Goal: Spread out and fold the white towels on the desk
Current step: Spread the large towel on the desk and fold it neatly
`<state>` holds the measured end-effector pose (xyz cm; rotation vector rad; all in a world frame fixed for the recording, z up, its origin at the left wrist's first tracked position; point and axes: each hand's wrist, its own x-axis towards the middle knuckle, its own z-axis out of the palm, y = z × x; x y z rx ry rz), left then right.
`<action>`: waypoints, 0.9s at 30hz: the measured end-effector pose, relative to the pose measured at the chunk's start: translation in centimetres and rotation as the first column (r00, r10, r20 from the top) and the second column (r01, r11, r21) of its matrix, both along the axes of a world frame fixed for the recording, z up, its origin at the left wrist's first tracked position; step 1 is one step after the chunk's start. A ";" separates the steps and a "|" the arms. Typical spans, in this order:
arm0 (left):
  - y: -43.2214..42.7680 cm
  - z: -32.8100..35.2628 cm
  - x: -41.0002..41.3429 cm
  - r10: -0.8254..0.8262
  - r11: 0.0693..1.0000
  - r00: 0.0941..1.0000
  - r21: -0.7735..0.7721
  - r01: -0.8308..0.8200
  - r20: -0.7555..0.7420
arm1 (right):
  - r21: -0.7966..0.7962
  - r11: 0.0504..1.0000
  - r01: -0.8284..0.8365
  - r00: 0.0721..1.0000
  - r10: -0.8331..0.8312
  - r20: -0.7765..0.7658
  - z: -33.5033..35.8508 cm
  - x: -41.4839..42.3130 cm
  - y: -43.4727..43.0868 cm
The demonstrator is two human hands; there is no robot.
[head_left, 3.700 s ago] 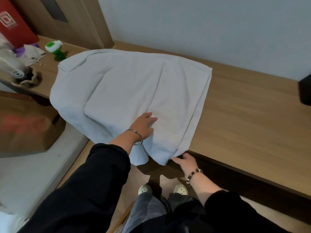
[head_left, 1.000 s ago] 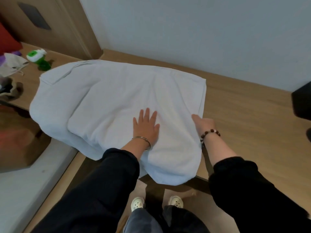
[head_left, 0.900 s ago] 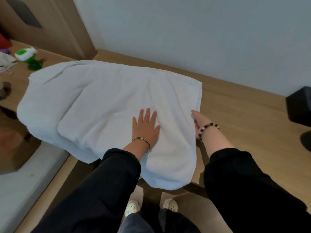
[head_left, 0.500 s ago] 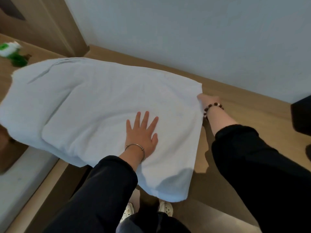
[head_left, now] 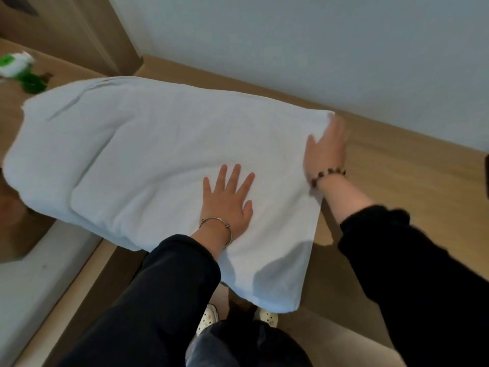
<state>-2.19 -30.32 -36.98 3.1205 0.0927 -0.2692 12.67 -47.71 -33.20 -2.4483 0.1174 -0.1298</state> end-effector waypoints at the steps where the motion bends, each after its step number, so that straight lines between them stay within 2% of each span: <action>1: 0.0 0.0 0.1 0.006 1.000 1.000 0.005 -0.005 -0.005 | -0.109 0.978 -0.178 0.983 0.172 -0.058 -0.8 -3.1 0.7; 2: 0.0 0.0 0.2 0.012 1.000 1.000 0.009 -0.012 -0.007 | -0.248 0.900 -0.359 0.932 0.329 -0.154 -1.8 -6.4 1.0; 3: 0.0 0.0 0.3 0.015 1.000 1.000 0.014 -0.015 -0.005 | -0.389 0.778 -0.494 0.869 0.435 -0.235 -2.8 -9.1 0.6; 4: 0.1 0.0 0.4 0.015 1.000 1.000 0.019 -0.015 -0.002 | -0.480 0.682 -0.552 0.832 0.487 -0.265 -3.6 -10.6 -0.2; 5: 0.2 0.0 0.4 0.014 1.000 1.000 0.020 -0.014 0.000 | -0.504 0.662 -0.555 0.830 0.486 -0.275 -3.7 -10.9 -1.3; 7: 0.2 0.2 0.4 0.008 1.000 1.000 0.009 -0.008 0.003 | -0.505 0.697 -0.509 0.861 0.412 -0.299 -3.3 -9.7 -3.3; 9: 0.2 0.5 0.4 0.000 1.000 1.000 0.010 0.000 0.002 | -0.525 0.684 -0.507 0.862 0.378 -0.339 -2.8 -8.5 -4.1; 10: 0.2 0.7 0.4 -0.001 1.000 1.000 0.017 0.001 -0.008 | -0.506 0.704 -0.499 0.864 0.358 -0.353 -2.4 -8.6 -4.1; 11: 0.1 0.9 0.4 0.006 1.000 1.000 0.025 -0.005 -0.024 | -0.455 0.769 -0.449 0.886 0.315 -0.340 -1.9 -9.1 -4.1; 13: -0.5 1.5 0.0 0.025 0.998 0.999 0.060 -0.023 -0.033 | -0.279 0.939 -0.201 0.957 0.128 -0.261 -1.0 -11.1 -4.4; 14: -0.9 1.9 -0.2 0.028 0.996 0.999 0.084 -0.026 -0.021 | -0.164 0.984 -0.064 0.964 0.018 -0.264 -0.5 -12.0 -4.7; 16: -1.9 2.6 -1.3 0.020 0.996 1.000 0.091 -0.022 0.015 | 0.030 0.993 0.118 0.918 -0.097 -0.385 0.3 -14.1 -5.4; 17: -2.3 2.8 -2.2 0.018 0.997 1.000 0.071 -0.019 0.015 | 0.071 0.987 0.144 0.885 -0.096 -0.457 0.4 -15.4 -5.6; 19: -2.9 2.8 -4.1 0.017 1.000 0.999 0.025 -0.017 -0.035 | 0.100 0.986 0.132 0.845 -0.059 -0.532 0.6 -17.8 -5.7; 22: -3.2 2.3 -6.7 0.037 0.999 0.987 -0.020 -0.040 -0.156 | 0.216 0.963 0.162 0.831 -0.015 -0.556 0.5 -20.1 -5.6; 25: -3.3 2.0 -7.1 0.050 0.997 0.982 -0.050 -0.060 -0.181 | 0.335 0.916 0.220 0.778 0.043 -0.627 1.0 -20.8 -5.0; 27: -3.3 2.0 -6.9 0.057 0.995 0.981 -0.075 -0.072 -0.184 | 0.319 0.938 0.134 0.761 0.109 -0.640 1.4 -20.9 -4.5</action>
